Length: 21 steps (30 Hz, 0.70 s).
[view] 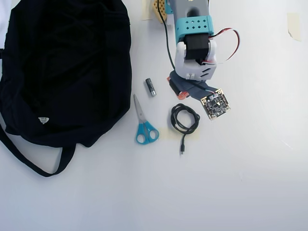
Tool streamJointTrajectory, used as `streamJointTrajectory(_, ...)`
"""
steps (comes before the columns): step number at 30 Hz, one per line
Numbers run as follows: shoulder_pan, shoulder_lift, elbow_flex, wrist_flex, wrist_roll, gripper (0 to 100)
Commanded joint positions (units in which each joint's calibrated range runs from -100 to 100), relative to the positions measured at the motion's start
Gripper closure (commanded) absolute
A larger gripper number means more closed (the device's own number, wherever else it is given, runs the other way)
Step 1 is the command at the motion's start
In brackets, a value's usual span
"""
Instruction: Put the cable into the black bag
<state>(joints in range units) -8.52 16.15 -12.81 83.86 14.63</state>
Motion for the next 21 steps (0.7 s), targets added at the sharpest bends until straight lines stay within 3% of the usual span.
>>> streamJointTrajectory(1,1.64,0.86,-1.29,-2.03,2.47,98)
streamJointTrajectory(13,0.15,2.94,-3.63,-2.8,5.3,98)
streamJointTrajectory(21,-3.29,9.66,-10.91,-2.8,3.46,97)
